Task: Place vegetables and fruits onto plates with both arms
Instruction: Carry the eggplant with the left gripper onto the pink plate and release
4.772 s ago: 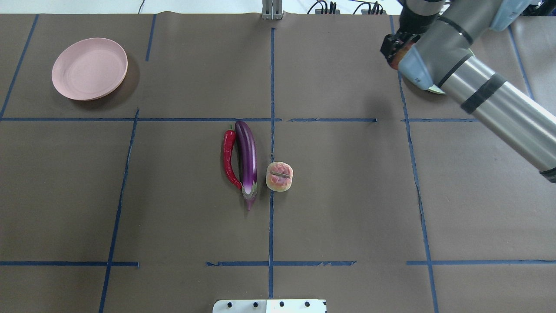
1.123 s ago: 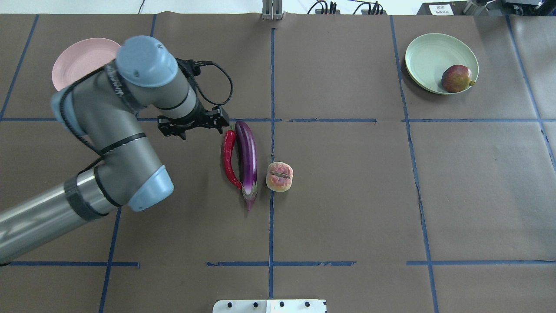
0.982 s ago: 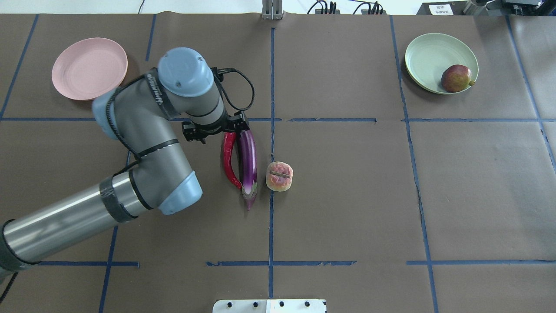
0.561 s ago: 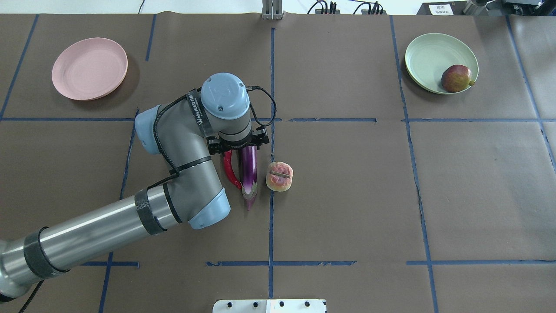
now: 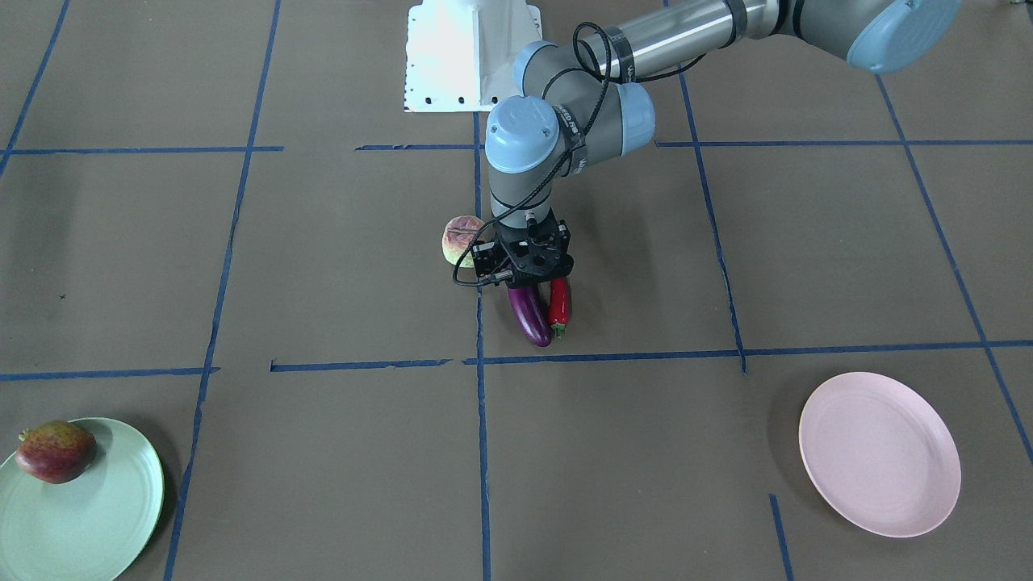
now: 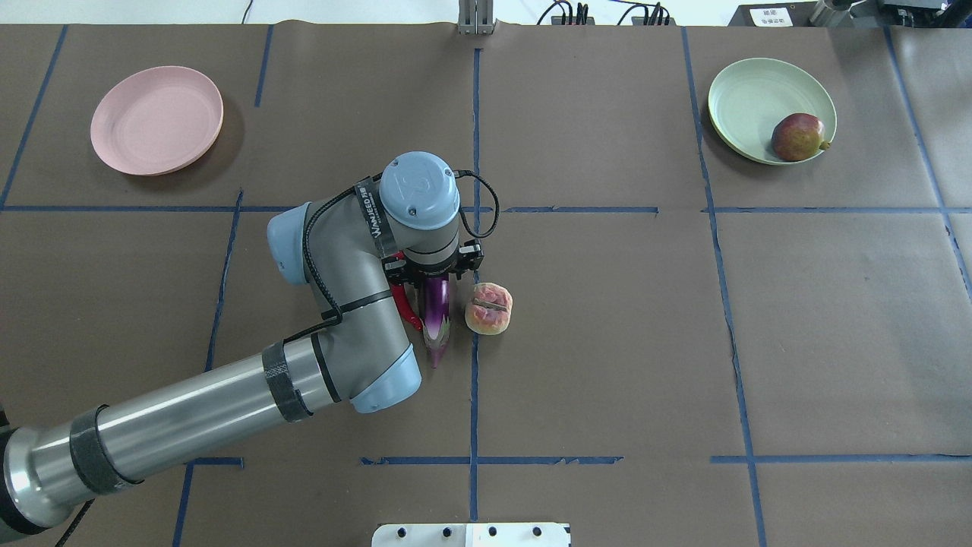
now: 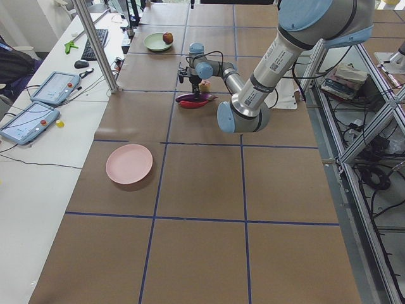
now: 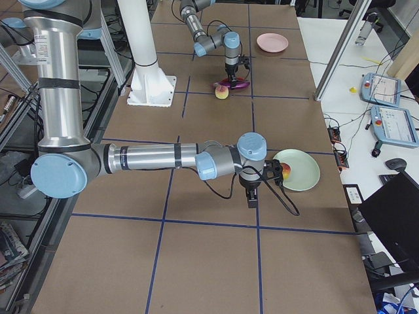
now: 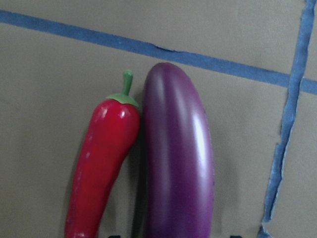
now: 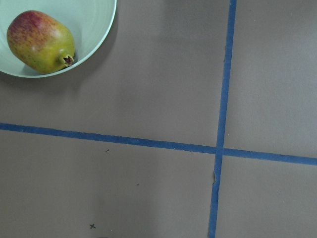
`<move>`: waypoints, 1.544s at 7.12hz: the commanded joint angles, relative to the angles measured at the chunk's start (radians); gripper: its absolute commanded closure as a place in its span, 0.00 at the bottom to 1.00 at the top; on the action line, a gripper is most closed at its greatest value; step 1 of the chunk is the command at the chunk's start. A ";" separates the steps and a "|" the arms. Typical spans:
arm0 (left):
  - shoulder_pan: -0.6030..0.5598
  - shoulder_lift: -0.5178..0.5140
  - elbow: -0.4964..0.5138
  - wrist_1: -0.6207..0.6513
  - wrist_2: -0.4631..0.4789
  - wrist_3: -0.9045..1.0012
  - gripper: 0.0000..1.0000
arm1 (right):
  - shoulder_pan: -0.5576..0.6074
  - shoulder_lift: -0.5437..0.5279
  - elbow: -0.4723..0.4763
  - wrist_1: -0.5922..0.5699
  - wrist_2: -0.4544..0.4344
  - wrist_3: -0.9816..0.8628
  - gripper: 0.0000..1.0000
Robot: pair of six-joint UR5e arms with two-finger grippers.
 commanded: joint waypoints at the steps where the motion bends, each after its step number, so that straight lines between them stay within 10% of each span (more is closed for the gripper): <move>1: 0.001 -0.014 0.022 -0.040 -0.001 0.004 0.93 | 0.000 0.000 -0.001 0.000 0.002 -0.001 0.00; 6: -0.319 0.058 -0.041 -0.020 -0.208 0.243 1.00 | -0.002 -0.006 -0.004 0.003 0.003 -0.004 0.00; 10: -0.609 0.104 0.288 -0.059 -0.248 0.851 0.98 | -0.012 -0.006 -0.004 0.003 0.011 0.000 0.00; 11: -0.607 0.139 0.402 -0.242 -0.247 0.856 0.94 | -0.014 -0.006 -0.004 0.003 0.011 0.005 0.00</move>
